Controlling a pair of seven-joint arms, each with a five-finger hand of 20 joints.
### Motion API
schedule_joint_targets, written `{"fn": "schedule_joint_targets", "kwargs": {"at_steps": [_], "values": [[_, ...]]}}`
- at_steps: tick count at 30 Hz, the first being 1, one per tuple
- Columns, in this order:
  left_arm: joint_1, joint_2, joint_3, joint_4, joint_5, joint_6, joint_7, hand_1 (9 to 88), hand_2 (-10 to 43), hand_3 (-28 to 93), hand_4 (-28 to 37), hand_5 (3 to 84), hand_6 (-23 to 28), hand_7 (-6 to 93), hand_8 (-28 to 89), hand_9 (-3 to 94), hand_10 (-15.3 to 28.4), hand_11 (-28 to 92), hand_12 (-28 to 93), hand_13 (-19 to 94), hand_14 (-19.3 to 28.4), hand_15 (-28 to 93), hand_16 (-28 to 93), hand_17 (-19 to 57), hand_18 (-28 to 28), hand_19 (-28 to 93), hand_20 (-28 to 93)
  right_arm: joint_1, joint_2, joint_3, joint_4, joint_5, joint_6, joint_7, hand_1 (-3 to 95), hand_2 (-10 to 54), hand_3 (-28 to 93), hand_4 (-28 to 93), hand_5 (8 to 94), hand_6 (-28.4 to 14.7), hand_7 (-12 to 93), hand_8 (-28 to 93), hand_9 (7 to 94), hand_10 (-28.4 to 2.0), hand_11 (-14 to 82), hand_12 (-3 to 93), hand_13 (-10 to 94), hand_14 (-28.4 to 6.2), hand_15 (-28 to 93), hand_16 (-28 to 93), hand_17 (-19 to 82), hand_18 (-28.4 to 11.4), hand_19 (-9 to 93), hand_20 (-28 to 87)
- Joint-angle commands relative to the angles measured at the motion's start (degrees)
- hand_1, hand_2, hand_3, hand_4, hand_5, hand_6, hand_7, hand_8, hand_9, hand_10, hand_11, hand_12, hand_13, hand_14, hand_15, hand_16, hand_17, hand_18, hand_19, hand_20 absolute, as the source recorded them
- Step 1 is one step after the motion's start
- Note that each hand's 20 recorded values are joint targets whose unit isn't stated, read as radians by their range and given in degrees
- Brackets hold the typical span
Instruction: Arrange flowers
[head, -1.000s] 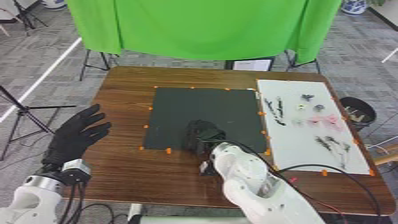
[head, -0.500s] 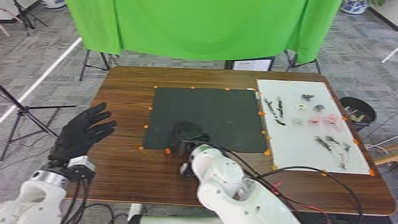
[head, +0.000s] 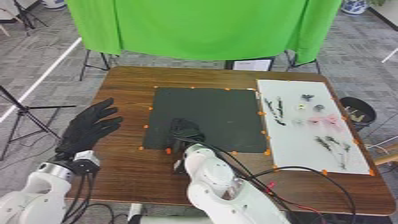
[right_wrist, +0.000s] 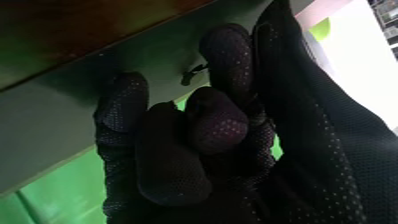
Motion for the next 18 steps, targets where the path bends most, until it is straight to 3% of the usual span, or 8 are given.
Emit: {"fn": "schedule_joint_targets", "kwargs": {"at_steps": [1,10,18], "values": [[-0.9,0.26,0.70,0.41,0.00,-1.14,-0.75,25.9,-4.6,72,-28.2,29.7,5.5,22.6,-12,24.7,13.2,28,15,23,17.8,42,-5,-7.3,22.6,47,6,-0.3,-0.8,-1.0,0.7,-0.7,0.7,-1.3,41.2,-9.5,86,-21,76.5,-0.7,51,25,81.7,-9.7,67.8,47.6,78,-8.5,92,34,38,-18.3,86,33],[-2.5,0.48,1.62,1.14,0.06,-1.76,-1.32,25.8,-4.5,72,-28.2,29.6,5.5,22.5,-12,24.7,13.3,28,15,23,17.7,42,-5,-7.3,22.6,47,6,0.0,-1.2,-1.2,2.8,-1.4,2.4,-1.6,41.2,-9.5,85,-22,76.3,-0.2,51,24,81.5,-9.5,67.4,47.3,78,-8.5,92,34,37,-18.2,86,32],[-2.2,0.44,1.46,1.01,0.05,-1.69,-1.23,25.8,-4.6,72,-28.2,29.7,5.5,22.4,-12,24.8,13.2,28,15,23,17.7,42,-5,-7.3,22.5,47,6,-0.6,-1.4,-0.3,2.8,-1.9,-0.3,-1.7,40.2,-9.5,84,-22,76.2,0.5,50,23,81.4,-9.7,66.7,47.5,77,-8.6,92,34,37,-18.3,86,32]]}}
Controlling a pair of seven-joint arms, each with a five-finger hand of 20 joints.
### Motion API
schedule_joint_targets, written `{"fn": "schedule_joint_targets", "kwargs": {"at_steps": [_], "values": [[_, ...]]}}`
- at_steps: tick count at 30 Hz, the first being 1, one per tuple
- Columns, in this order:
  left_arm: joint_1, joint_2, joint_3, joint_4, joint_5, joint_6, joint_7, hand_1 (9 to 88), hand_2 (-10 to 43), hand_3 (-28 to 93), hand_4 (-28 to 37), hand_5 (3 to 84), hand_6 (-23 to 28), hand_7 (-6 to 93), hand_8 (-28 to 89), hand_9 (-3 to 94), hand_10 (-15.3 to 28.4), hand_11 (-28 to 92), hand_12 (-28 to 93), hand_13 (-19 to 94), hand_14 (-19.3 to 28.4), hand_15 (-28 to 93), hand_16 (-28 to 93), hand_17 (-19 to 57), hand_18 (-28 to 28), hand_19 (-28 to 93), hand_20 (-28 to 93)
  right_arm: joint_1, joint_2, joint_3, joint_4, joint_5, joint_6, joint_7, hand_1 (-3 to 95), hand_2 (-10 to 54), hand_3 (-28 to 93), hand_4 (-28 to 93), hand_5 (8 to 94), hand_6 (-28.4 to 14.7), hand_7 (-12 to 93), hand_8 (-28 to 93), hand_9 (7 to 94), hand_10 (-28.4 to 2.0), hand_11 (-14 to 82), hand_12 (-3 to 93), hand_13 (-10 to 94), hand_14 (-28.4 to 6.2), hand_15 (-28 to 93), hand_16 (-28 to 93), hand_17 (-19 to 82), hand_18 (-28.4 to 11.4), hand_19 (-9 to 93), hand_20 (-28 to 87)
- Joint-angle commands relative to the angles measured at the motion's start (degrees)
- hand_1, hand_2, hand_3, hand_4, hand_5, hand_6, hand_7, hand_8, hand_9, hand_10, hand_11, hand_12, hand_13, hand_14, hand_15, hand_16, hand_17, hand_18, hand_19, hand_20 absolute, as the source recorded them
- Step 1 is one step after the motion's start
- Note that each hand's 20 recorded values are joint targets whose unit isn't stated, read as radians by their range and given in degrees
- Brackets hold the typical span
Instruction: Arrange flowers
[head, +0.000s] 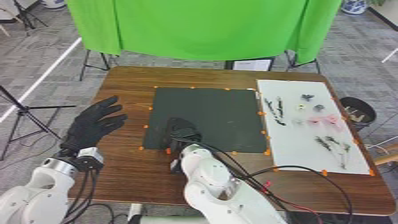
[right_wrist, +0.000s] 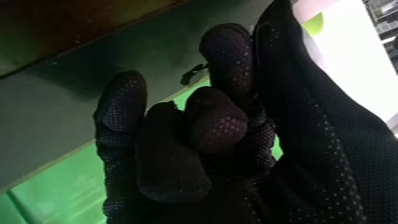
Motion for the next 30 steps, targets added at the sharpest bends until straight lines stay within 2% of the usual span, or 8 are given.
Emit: {"fn": "schedule_joint_targets", "kwargs": {"at_steps": [1,7,10,14,18,21,25,30], "values": [[0.3,0.04,-0.07,0.08,0.01,-0.59,-0.47,25.8,-4.5,72,-28.2,29.7,5.5,22.4,-12,24.8,13.3,28,15,23,17.7,42,-5,-7.3,22.5,47,6,-1.1,-0.3,0.4,1.4,-1.1,-2.0,-0.5,39.9,-9.5,84,-22,76.3,0.5,50,23,81.4,-9.9,66.5,47.5,77,-8.7,91,34,37,-18.3,85,32],[1.7,0.01,-0.44,-0.70,-0.04,-0.17,0.19,25.8,-4.5,72,-28.2,29.7,5.4,22.4,-12,24.8,13.2,28,15,23,17.7,42,-5,-7.3,22.5,47,6,-1.5,0.2,0.3,0.8,-1.2,-3.8,-0.1,38.3,-9.5,83,-23,76.0,0.2,50,23,80.9,-10.2,65.6,47.6,77,-9.2,91,34,36,-18.4,85,32],[0.7,-0.03,-0.12,-0.05,-0.01,-0.67,-0.19,25.9,-4.5,72,-28.2,29.6,5.4,22.6,-12,24.7,13.2,28,15,23,17.7,42,-5,-7.3,22.5,47,6,-1.3,-0.1,0.7,1.2,-1.3,-4.7,-0.3,35.1,-9.5,82,-25,76.0,0.1,48,22,80.5,-10.4,65.4,47.7,76,-9.4,90,35,36,-18.5,85,32],[0.7,-0.02,-0.09,-0.03,-0.05,-0.57,-0.04,25.9,-4.5,72,-28.1,29.6,5.4,22.6,-12,24.7,13.2,28,15,23,17.7,42,-5,-7.3,22.6,47,6,-1.4,-0.2,1.4,1.4,-1.6,-5.4,-0.5,30.8,-9.5,84,-27,76.1,-0.1,47,20,80.3,-10.7,65.1,47.8,76,-9.5,90,35,36,-18.7,85,32],[0.9,-0.03,-0.22,-0.14,-0.06,-0.46,-0.41,25.9,-4.5,72,-28.1,29.6,5.5,22.5,-12,24.7,13.2,28,15,23,17.7,42,-5,-7.3,22.5,47,6,-1.5,0.4,1.7,1.1,-2.2,-5.3,-0.4,27.6,-9.5,84,-27,76.0,-0.2,50,4,79.9,-10.9,64.9,48.3,76,-9.7,90,35,35,-18.6,84,33],[1.4,-0.42,-0.57,-0.37,0.03,-0.19,-0.16,25.9,-4.4,72,-28.2,29.6,5.5,22.5,-12,24.7,13.2,28,15,23,17.8,42,-5,-7.3,22.6,47,6,-1.2,0.4,2.3,1.3,-2.0,-5.4,-0.6,26.4,-9.5,84,-27,76.0,-0.2,52,-7,79.6,-10.9,65.0,48.0,75,-9.7,90,34,35,-18.6,84,33],[3.3,-1.06,-1.55,-1.11,0.06,0.48,0.78,25.9,-4.4,72,-28.2,29.6,5.5,22.4,-12,24.7,13.2,28,15,23,17.8,42,-5,-7.3,22.5,47,6,-0.5,1.1,2.5,0.5,-2.5,-5.8,-2.1,26.3,-9.5,84,-27,75.7,-0.3,52,-9,79.0,-11.0,65.0,48.2,75,-9.8,90,35,35,-18.6,84,33],[7.4,-2.22,-3.69,-2.85,-0.03,2.17,2.75,25.8,-4.5,72,-28.2,29.6,5.4,22.5,-12,24.8,13.3,28,15,23,17.8,42,-5,-7.3,22.5,47,6,0.8,3.9,3.8,-3.4,-1.8,-6.6,-4.2,25.3,-9.5,84,-27,72.9,-0.8,54,-9,77.2,-11.0,65.8,49.0,73,-10.4,91,35,33,-18.8,83,33]]}}
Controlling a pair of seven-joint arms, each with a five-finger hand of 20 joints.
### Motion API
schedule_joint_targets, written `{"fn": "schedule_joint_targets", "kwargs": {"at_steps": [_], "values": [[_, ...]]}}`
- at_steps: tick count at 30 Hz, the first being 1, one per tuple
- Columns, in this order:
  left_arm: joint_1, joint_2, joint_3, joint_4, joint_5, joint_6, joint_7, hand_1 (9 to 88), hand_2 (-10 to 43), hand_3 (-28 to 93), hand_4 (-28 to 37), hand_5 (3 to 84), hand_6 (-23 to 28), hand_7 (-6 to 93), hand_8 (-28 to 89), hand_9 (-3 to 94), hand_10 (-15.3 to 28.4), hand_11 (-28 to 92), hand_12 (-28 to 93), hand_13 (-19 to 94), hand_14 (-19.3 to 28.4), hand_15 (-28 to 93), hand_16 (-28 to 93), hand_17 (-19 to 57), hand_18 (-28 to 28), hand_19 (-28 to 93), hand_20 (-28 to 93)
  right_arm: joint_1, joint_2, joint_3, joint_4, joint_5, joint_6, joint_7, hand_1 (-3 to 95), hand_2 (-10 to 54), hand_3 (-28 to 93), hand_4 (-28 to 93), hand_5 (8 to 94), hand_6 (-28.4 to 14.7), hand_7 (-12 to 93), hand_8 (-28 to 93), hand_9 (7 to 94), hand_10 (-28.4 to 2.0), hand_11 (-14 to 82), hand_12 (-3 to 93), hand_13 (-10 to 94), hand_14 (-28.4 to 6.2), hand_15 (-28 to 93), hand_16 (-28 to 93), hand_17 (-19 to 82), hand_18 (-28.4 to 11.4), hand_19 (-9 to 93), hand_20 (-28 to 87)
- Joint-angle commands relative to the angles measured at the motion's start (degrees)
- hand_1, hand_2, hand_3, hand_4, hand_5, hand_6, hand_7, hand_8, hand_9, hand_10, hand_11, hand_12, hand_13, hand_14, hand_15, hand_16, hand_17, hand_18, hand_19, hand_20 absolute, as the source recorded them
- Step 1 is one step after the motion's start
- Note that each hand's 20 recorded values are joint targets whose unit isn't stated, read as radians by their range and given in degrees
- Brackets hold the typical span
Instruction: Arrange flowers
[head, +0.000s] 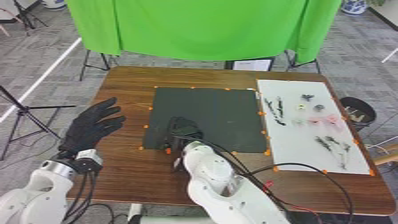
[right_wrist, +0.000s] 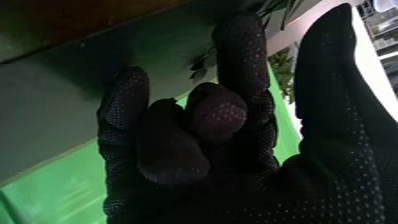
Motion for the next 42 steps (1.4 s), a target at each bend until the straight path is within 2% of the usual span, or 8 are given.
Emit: {"fn": "schedule_joint_targets", "kwargs": {"at_steps": [1,3,7,15,22,29,32,42], "values": [[6.4,-2.23,-3.08,-2.54,-0.02,2.21,2.44,25.8,-4.5,72,-28.2,29.6,5.4,22.5,-12,24.8,13.3,28,15,23,17.8,42,-5,-7.3,22.5,47,6,1.0,4.6,2.4,-4.4,0.9,-2.2,-2.7,25.0,-9.5,84,-27,72.6,-0.9,54,-10,77.0,-11.1,65.9,49.0,73,-10.4,91,35,33,-18.8,83,33],[7.4,-2.68,-3.54,-2.90,-0.19,2.80,3.07,25.8,-4.5,72,-28.2,29.6,5.5,22.5,-12,24.8,13.3,28,15,23,17.8,42,-5,-7.3,22.5,47,6,1.4,6.3,3.5,-6.3,2.0,-1.8,-2.8,24.5,-9.5,83,-27,71.9,-1.2,55,-10,76.0,-11.4,66.0,49.1,72,-10.6,91,35,32,-18.7,83,34],[8.7,-3.10,-4.42,-3.43,-0.16,2.83,3.05,25.8,-4.4,72,-28.2,29.7,5.5,22.5,-12,24.8,13.3,28,15,23,17.8,42,-5,-7.3,22.5,47,6,2.1,9.6,6.7,-9.9,4.4,-3.1,-3.0,23.4,-9.5,83,-27,71.1,-1.4,54,-11,74.2,-11.8,65.7,48.8,71,-10.8,91,34,32,-18.6,82,34],[8.9,-3.39,-4.60,-3.55,0.08,2.84,2.85,25.8,-4.5,72,-28.2,29.7,5.5,22.4,-12,24.8,13.3,28,15,23,17.8,42,-5,-7.3,22.5,47,6,1.5,20.0,13.4,-15.5,5.9,-2.1,-1.8,21.8,-9.5,83,-28,70.1,-1.7,50,-11,71.8,-12.0,64.5,47.8,70,-10.9,89,34,30,-19.1,81,34],[10.3,-4.27,-5.17,-3.87,0.08,2.87,2.64,25.9,-4.4,72,-28.1,29.6,5.5,22.5,-12,24.7,13.2,28,15,23,17.7,42,-5,-7.3,22.5,47,6,-3.9,28.9,19.8,-18.3,6.2,-2.4,0.8,21.4,-9.5,82,-28,68.4,-2.5,48,-11,70.3,-11.9,63.6,47.3,68,-11.0,88,33,30,-18.9,80,35],[11.3,-4.04,-5.59,-4.34,0.14,3.17,2.77,25.8,-4.5,72,-28.1,29.6,5.5,22.5,-12,24.7,13.2,28,15,23,17.7,42,-5,-7.3,22.4,47,6,-10.2,35.5,27.2,-19.7,4.1,-2.1,4.3,21.4,-9.5,81,-28,67.4,-2.5,49,-11,69.1,-11.7,63.5,46.8,67,-11.2,87,33,29,-19.0,80,35],[11.0,-4.10,-5.59,-4.13,0.24,2.87,2.31,25.8,-4.5,72,-28.1,29.6,5.5,22.5,-12,24.8,13.2,28,15,23,17.7,42,-5,-7.3,22.5,47,6,-13.3,37.6,30.7,-20.3,3.2,-1.7,5.9,21.3,-9.5,81,-28,67.3,-2.4,49,-11,68.9,-11.7,63.6,46.7,66,-11.2,87,33,29,-19.0,80,35],[11.3,-3.51,-5.43,-4.01,-0.02,2.79,2.55,25.9,-4.3,72,-28.1,29.6,5.5,22.5,-12,24.8,13.3,28,15,23,17.7,42,-5,-7.3,22.5,47,6,-22.1,41.4,40.6,-22.5,-0.7,-3.5,10.5,22.0,-9.5,82,-28,67.1,-2.4,49,-12,68.8,-11.6,63.8,46.4,66,-11.2,88,32,29,-18.9,79,35]]}}
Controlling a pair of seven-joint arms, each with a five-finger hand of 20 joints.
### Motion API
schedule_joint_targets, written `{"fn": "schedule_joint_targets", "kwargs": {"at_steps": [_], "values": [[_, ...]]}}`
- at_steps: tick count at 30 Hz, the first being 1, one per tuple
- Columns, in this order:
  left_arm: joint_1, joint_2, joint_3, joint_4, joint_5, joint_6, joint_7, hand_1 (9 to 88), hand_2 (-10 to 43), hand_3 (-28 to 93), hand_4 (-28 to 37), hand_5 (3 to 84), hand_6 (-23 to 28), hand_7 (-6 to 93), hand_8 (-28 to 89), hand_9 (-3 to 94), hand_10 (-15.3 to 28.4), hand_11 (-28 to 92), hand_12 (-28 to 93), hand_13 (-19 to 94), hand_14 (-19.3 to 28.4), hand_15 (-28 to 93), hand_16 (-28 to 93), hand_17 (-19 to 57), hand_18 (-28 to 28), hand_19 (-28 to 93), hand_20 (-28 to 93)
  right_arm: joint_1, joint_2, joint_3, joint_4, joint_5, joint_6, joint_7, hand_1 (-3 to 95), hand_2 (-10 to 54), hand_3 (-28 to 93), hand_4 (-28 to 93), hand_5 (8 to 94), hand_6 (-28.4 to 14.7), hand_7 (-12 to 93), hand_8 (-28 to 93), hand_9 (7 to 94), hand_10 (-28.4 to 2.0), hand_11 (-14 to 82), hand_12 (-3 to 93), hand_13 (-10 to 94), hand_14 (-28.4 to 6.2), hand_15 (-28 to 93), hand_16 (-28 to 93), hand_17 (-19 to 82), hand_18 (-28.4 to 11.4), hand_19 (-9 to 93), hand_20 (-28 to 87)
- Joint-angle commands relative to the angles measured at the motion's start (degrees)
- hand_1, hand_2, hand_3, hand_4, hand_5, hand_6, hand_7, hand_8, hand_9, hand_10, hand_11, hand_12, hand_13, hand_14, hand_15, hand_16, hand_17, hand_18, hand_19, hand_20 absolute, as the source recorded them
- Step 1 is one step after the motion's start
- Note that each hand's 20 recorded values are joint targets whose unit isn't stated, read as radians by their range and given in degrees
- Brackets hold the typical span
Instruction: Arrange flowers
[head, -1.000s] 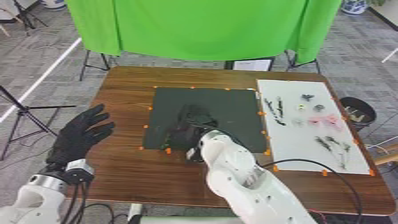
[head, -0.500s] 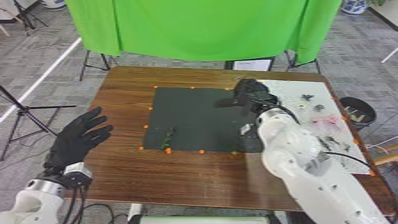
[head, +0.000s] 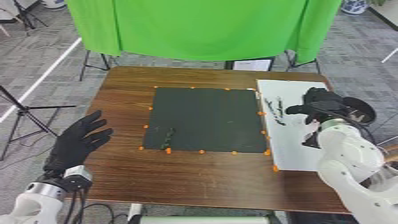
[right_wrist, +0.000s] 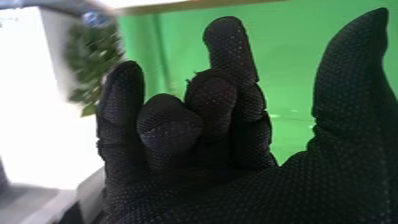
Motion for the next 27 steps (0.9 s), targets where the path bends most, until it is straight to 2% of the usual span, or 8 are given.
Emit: {"fn": "schedule_joint_targets", "kwargs": {"at_steps": [1,5,9,15,20,27], "values": [[0.7,0.10,-0.06,-0.06,0.03,0.15,-0.45,25.9,-4.3,72,-28.1,29.6,5.5,22.5,-12,24.8,13.2,29,15,23,17.7,42,-5,-7.3,22.5,47,6,-6.1,3.4,6.5,-1.3,-3.1,-2.1,3.8,22.4,-9.5,82,-28,66.5,-2.5,49,-12,68.3,-11.6,63.7,46.5,66,-11.3,87,32,29,-19.0,79,35],[0.4,-0.17,-0.14,0.06,0.22,-0.08,-0.96,25.9,-4.3,72,-28.1,29.6,5.5,22.4,-12,24.8,13.3,28,15,23,17.7,42,-5,-7.3,22.5,47,6,-8.9,3.7,9.8,-1.1,-2.3,-4.9,5.4,22.6,-9.5,82,-28,63.5,-3.1,48,-13,65.3,-12.3,63.6,46.8,63,-11.7,87,33,27,-19.2,79,35],[1.2,-0.21,-0.42,-0.34,0.41,0.03,-0.78,25.9,-4.3,72,-28.2,29.6,5.5,22.4,-12,24.7,13.3,29,15,23,17.7,42,-5,-7.3,22.4,47,6,-11.0,3.3,13.3,-1.4,0.2,-9.3,6.9,21.5,-9.5,81,-28,59.6,-4.1,46,-13,61.2,-12.9,63.5,46.7,60,-12.4,87,32,26,-19.5,78,36],[1.2,-0.10,-0.52,-0.30,0.37,0.19,-0.62,25.9,-4.3,72,-28.1,29.6,5.5,22.5,-12,24.7,13.3,29,15,23,17.7,42,-5,-7.3,22.5,47,6,-12.9,3.1,16.5,-1.6,2.4,-14.4,8.3,17.5,-9.5,80,-28,55.2,-5.4,43,-13,56.4,-15.6,62.4,46.0,56,-13.5,86,31,23,-20.2,76,36],[1.1,-0.27,-0.49,-0.31,0.40,0.25,-0.69,25.9,-4.3,72,-28.2,29.6,5.5,22.5,-12,24.8,13.3,28,15,23,17.7,42,-5,-7.3,22.5,47,6,-14.3,2.8,17.6,-1.3,3.3,-15.0,9.4,16.9,-9.5,80,-28,54.5,-5.9,42,-13,55.2,-16.3,61.6,44.9,54,-13.6,85,30,23,-20.5,76,36],[1.4,-0.38,-0.60,-0.45,0.30,0.51,-0.53,25.9,-4.3,72,-28.2,29.6,5.5,22.3,-12,24.7,13.2,28,15,23,17.7,42,-5,-7.4,22.5,47,6,-16.1,2.5,18.8,-2.2,4.5,-16.3,9.8,18.5,-9.5,80,-28,56.9,-4.9,44,-13,58.4,-15.3,61.2,43.3,57,-13.2,84,29,23,-20.5,76,36]]}}
